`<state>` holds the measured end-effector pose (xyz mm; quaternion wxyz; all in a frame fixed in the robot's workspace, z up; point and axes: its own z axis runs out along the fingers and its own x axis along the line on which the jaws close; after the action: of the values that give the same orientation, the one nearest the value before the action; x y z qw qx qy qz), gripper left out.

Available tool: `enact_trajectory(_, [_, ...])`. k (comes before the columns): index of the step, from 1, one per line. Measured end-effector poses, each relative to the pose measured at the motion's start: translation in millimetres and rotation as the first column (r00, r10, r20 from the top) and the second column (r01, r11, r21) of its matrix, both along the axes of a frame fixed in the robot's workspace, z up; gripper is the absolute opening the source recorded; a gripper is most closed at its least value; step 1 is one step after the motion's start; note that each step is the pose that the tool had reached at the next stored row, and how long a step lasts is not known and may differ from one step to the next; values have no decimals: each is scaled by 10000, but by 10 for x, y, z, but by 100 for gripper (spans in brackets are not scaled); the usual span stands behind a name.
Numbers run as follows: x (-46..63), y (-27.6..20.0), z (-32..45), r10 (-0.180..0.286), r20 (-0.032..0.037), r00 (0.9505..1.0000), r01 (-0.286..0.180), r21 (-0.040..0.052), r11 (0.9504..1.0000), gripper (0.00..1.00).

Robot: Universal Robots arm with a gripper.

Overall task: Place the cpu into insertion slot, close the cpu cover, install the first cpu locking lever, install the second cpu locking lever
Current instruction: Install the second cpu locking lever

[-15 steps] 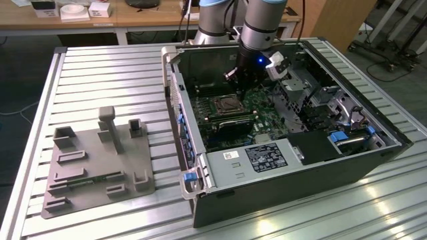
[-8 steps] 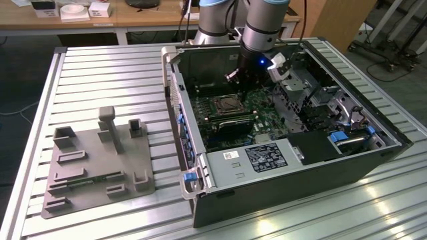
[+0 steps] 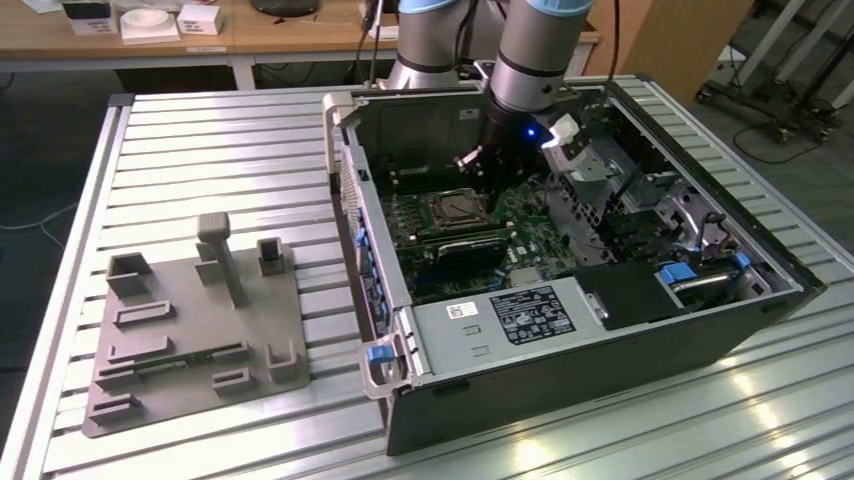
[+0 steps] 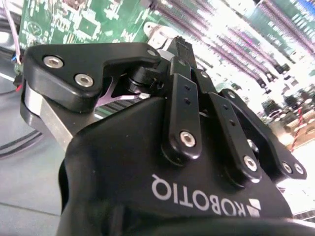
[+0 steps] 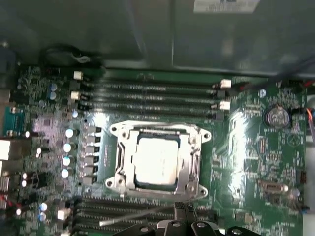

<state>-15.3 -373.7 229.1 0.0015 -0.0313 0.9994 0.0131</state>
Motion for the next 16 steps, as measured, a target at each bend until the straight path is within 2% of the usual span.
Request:
enact_trajectory(2, [0, -33, -1, -1, -1, 10000, 1, 1, 10000, 10])
enact_trajectory(5, [-3, -54, 0, -1, -40, 10000, 1, 1, 10000, 10])
enact_trajectory(11, [-36, -60, 0, -2, -215, 9998, 2, 0, 10000, 10])
enact_trajectory(16, [-146, -59, -2, -2, -236, 9997, 2, 3, 10000, 10])
